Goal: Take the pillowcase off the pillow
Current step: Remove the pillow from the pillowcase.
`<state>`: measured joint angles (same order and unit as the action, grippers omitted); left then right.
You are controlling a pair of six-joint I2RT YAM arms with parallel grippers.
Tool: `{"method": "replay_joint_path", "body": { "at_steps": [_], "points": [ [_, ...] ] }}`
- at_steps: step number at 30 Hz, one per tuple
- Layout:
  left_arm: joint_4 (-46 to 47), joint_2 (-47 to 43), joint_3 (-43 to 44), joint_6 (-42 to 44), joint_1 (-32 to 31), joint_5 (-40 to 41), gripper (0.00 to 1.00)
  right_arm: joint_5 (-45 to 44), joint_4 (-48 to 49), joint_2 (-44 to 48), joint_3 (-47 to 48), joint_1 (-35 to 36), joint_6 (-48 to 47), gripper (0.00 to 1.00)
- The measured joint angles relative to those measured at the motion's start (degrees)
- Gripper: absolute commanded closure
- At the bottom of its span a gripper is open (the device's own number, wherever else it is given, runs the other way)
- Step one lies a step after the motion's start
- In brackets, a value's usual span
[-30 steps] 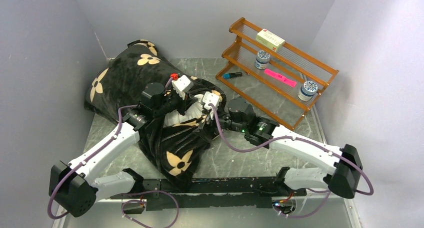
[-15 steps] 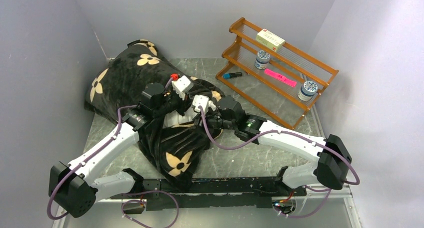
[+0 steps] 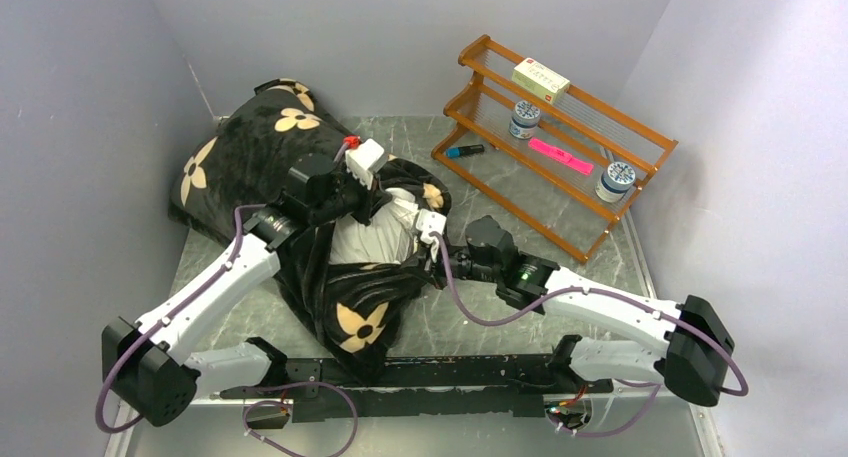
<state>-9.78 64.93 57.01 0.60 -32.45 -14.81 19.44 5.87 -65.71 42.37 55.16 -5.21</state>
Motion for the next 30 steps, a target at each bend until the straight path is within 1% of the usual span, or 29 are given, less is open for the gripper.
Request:
{"method": "replay_joint_path", "body": {
  "at_steps": [5, 9, 11, 14, 16, 19, 22, 27, 30],
  "points": [
    [-5.18, 5.14, 6.43, -3.19, 0.0, 1.03, 0.95, -3.02, 4.59, 3.06, -5.09, -0.11, 3.52, 1.0],
    [-6.8, 7.48, 8.63, -5.55, 0.0, 1.05, 0.95, -5.81, 9.79, 3.89, -8.85, -0.15, 7.21, 1.0],
    [-7.1, 7.67, 8.72, -6.27, 0.02, -0.02, 0.82, -6.64, 12.39, 4.13, -10.69, -0.13, 8.96, 1.0],
    [-6.34, 7.15, 8.37, -6.8, 0.31, -2.34, 0.67, -7.89, 14.8, 4.11, -12.46, 0.02, 11.3, 1.0],
    [-4.79, 5.2, 7.58, -6.93, 1.14, -2.67, 0.56, -9.14, 14.95, 4.09, -13.51, 0.0, 12.26, 1.0],
    [-4.09, -0.37, 6.16, -7.28, 2.49, -2.69, 0.45, -10.99, 15.02, 3.78, -14.64, -0.26, 13.16, 1.0],
    [-4.33, -5.03, 5.09, -7.63, 2.62, -2.73, 0.41, -11.91, 15.69, 3.45, -14.71, -0.35, 13.86, 1.0],
    [-5.99, -8.5, 3.1, -9.27, 1.79, -3.63, 0.4, -12.09, 17.25, 3.32, -15.26, -0.26, 14.78, 1.0],
    [-8.61, -8.31, 2.64, -9.94, -1.53, -2.95, 0.4, -12.61, 18.47, 3.61, -16.31, -0.24, 15.37, 1.0]
  ]
}}
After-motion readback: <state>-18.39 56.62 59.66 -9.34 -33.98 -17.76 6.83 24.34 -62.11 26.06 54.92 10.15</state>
